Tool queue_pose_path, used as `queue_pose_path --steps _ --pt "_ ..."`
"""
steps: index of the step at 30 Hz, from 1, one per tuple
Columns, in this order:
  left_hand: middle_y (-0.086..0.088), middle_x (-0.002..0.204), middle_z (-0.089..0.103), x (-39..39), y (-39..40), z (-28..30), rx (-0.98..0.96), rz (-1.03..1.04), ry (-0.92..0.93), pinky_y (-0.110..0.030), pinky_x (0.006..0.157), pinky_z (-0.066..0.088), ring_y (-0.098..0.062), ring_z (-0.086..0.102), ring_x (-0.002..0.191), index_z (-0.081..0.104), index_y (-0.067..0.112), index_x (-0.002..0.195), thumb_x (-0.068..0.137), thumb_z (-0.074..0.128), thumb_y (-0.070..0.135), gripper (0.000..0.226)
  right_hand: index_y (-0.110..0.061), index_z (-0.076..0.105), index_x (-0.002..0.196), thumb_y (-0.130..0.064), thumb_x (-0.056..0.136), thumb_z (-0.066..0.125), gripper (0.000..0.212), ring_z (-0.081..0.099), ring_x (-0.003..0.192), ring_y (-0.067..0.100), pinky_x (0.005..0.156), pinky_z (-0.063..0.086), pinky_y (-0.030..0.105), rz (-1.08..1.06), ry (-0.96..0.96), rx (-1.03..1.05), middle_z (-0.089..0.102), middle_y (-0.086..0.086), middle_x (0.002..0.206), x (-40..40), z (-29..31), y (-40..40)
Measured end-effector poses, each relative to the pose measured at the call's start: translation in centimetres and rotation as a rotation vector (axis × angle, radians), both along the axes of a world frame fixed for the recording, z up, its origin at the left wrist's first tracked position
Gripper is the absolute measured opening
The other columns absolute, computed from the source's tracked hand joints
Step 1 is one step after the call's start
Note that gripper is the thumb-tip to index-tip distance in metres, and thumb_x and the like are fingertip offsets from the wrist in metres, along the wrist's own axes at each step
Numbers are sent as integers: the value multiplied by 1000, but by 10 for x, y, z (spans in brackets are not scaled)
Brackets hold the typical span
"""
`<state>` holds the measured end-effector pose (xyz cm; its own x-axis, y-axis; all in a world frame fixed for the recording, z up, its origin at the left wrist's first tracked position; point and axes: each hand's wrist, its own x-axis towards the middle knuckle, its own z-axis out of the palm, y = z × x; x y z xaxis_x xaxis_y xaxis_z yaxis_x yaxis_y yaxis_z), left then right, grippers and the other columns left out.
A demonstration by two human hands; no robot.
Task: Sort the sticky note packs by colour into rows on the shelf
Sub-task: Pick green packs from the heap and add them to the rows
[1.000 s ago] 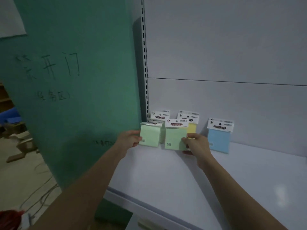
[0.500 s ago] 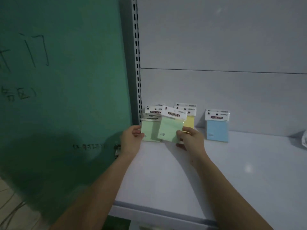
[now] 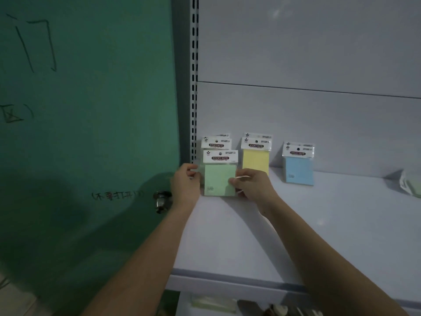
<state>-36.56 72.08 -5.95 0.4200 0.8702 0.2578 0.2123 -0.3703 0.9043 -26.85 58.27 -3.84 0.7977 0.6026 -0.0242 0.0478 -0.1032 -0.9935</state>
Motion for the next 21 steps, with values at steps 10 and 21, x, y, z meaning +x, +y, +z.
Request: queue_pose_path --steps 10,21 --pt "-7 104 66 -1 -1 0 -13 45 -32 -35 78 53 -21 61 90 62 10 106 96 47 11 18 -13 58 98 -20 82 72 22 61 69 16 65 51 28 -154 -319 -146 63 2 81 -8 -20 23" --pt "-3 102 64 -3 -3 5 29 121 -119 -32 77 46 -18 54 92 61 12 102 92 47 7 17 -8 56 96 -16 95 49 11 60 63 17 65 53 30 -353 -136 45 63 12 87 -13 -16 11"
